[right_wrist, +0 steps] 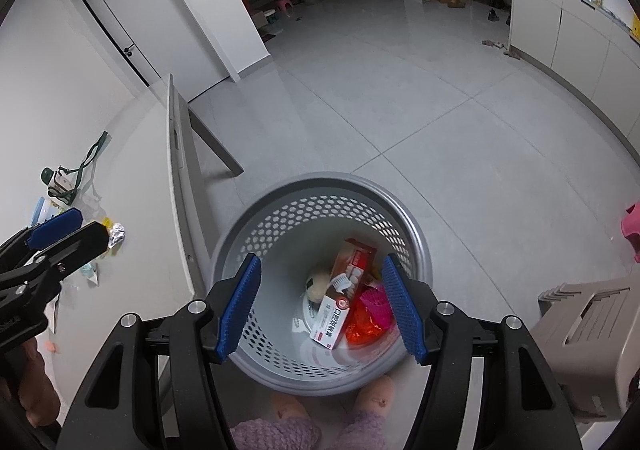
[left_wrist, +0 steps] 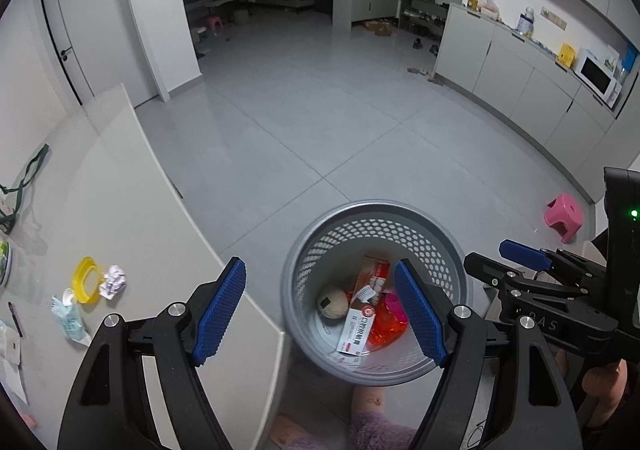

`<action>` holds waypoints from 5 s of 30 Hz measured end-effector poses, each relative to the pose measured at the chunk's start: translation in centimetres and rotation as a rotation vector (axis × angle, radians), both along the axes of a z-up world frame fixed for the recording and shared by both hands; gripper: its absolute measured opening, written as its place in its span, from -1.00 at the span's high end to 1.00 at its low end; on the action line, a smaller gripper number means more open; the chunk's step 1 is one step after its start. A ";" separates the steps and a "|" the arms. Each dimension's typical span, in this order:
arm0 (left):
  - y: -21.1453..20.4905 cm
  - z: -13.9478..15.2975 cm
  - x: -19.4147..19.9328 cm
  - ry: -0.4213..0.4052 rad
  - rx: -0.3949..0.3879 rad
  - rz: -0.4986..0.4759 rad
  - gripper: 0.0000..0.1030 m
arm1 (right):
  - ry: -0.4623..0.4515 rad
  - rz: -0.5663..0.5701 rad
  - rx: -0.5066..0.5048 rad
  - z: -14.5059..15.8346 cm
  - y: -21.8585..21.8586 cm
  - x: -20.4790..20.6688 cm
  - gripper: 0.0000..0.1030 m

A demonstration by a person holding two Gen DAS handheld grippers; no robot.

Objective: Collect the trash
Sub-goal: 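Move both tools back over the table toward the remaining trash, then grasp the blue wet-wipes pack with the left tool while the right tool grasps the crumpled white paper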

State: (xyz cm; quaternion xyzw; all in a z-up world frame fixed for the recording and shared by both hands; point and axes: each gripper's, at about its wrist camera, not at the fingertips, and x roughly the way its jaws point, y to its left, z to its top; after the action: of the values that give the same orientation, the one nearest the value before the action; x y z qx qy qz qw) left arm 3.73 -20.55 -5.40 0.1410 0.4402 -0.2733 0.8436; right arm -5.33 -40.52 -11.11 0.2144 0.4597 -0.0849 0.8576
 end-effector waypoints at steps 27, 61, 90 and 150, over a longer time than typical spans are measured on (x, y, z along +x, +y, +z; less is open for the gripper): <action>19.1 1.2 2.3 -0.001 -0.043 0.351 -0.47 | -0.018 0.294 -0.036 2.9 14.7 8.0 -0.20; 33.2 -6.5 10.2 0.073 -0.067 0.743 -0.48 | 0.068 0.569 -0.065 -2.3 29.4 17.9 -0.20; 40.1 -11.4 10.9 0.076 0.006 0.854 -0.48 | 0.085 0.580 -0.060 -6.3 33.7 22.2 -0.20; 38.1 -13.5 14.7 0.158 -0.092 0.857 -0.48 | 0.005 0.561 -0.095 -4.4 34.7 20.4 0.35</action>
State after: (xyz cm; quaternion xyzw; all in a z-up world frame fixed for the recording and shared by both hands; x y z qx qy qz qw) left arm 18.41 17.56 -18.89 -0.1133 0.5097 0.0722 0.8498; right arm 15.10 -5.78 -15.49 0.0382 0.4989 0.1339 0.8554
